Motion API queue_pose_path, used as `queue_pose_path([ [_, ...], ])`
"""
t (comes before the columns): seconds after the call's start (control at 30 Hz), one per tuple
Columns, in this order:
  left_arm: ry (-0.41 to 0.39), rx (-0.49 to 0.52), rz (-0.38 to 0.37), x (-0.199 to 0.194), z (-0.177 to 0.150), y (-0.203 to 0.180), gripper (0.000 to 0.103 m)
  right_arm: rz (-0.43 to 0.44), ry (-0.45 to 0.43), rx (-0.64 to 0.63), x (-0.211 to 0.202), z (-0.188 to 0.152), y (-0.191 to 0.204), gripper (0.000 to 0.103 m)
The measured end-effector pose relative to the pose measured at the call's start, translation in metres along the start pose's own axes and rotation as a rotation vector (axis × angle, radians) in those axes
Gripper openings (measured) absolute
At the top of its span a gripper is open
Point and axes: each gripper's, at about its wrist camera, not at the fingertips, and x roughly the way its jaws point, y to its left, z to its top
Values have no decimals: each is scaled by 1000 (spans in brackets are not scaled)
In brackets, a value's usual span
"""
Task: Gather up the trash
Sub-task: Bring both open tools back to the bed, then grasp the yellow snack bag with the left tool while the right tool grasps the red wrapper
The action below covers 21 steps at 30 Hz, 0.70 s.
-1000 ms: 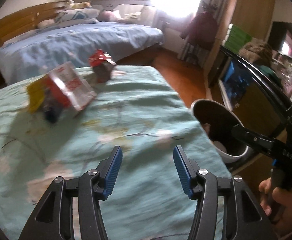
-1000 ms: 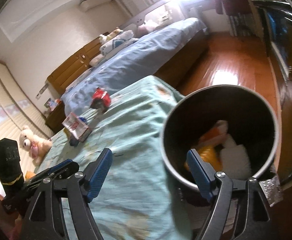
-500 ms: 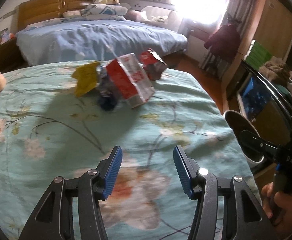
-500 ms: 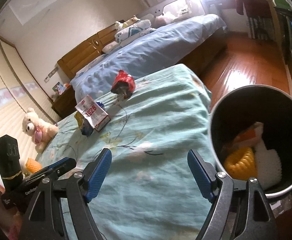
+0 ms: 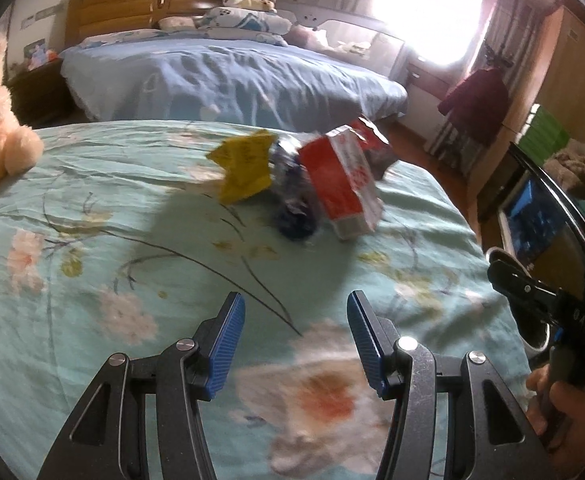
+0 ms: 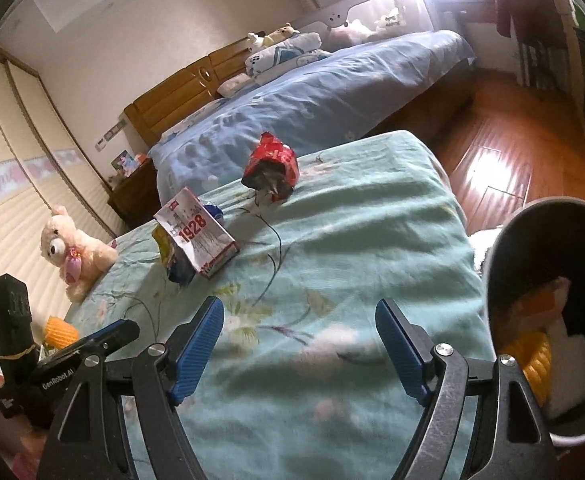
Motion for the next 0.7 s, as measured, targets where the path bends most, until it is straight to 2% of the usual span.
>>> queue_pose_path([
  [0.4,-10,-19,43,34,39,22,53,4,33,-20,33,21,3,79],
  [0.7,-5,-20,50,66,69,35,53,1,34,-63,68,53,10,78],
])
